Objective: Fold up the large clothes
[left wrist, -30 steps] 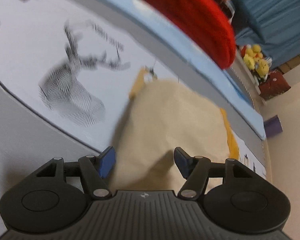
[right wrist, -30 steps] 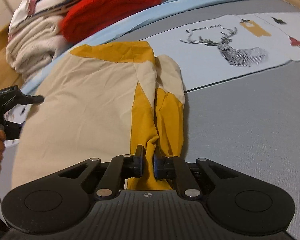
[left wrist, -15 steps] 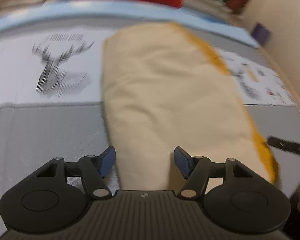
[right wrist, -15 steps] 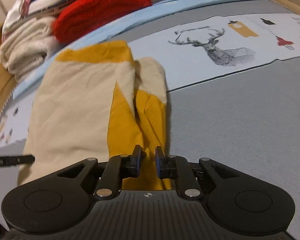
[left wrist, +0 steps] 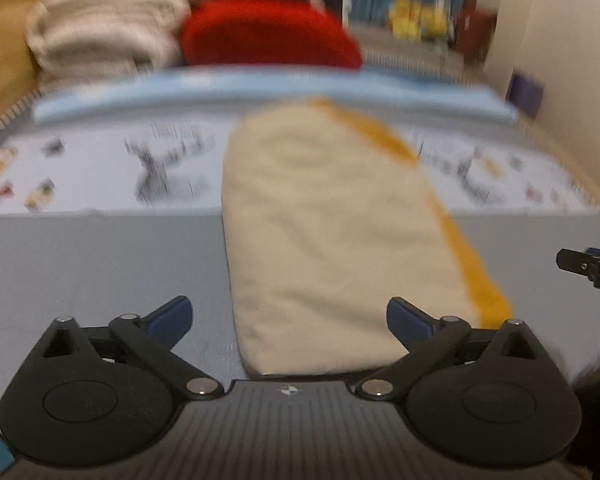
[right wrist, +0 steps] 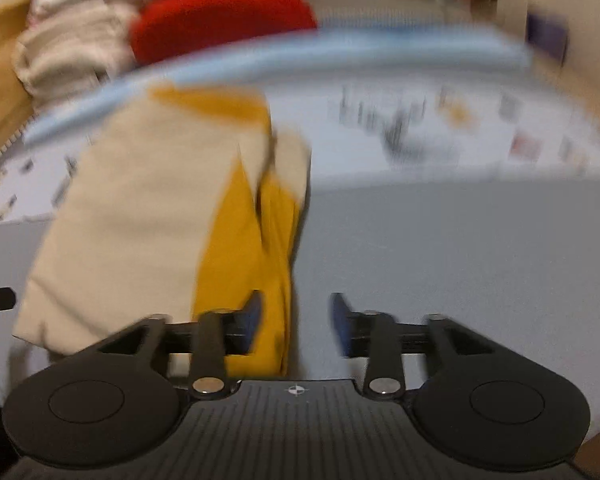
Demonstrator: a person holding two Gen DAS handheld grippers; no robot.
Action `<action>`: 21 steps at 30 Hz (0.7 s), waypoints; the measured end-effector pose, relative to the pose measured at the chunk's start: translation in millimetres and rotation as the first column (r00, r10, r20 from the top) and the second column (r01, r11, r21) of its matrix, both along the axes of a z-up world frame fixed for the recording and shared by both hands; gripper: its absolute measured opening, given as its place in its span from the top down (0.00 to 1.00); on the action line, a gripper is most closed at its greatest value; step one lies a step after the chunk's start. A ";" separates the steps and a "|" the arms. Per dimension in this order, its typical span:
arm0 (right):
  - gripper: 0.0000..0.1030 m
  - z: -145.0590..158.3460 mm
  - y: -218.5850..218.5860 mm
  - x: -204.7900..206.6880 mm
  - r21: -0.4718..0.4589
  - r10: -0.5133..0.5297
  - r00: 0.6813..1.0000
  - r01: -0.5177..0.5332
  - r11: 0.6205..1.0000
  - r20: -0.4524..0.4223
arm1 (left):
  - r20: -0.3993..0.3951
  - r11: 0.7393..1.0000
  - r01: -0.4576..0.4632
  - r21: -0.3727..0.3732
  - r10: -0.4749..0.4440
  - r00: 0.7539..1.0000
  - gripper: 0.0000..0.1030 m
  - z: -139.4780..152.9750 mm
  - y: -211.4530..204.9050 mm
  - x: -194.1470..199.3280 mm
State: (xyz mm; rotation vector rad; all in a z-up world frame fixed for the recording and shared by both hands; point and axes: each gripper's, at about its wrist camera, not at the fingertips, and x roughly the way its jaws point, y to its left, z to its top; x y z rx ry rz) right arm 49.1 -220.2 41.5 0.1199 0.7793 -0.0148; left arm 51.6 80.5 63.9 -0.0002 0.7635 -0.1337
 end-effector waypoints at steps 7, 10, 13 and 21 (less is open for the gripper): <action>0.05 65.5 12.6 -105.1 -0.142 -0.009 0.937 0.063 0.988 0.350 | 0.154 0.999 -0.038 -0.007 0.039 0.987 0.00 44.3 -33.8 -90.5; 0.05 70.3 23.3 -138.4 -0.143 -0.060 0.918 0.126 0.982 0.391 | 0.170 0.997 -0.068 -0.024 0.071 0.983 0.00 43.7 -49.7 -119.9; 0.05 64.1 33.7 -159.5 -0.100 -0.087 0.932 0.130 0.986 0.353 | 0.132 0.993 -0.112 0.027 0.108 0.985 0.00 23.3 -59.6 -134.9; 0.05 39.5 63.3 -170.6 -0.103 -0.025 0.978 0.047 0.994 0.209 | 0.076 0.990 -0.126 0.069 0.121 0.990 0.01 6.2 -52.8 -122.3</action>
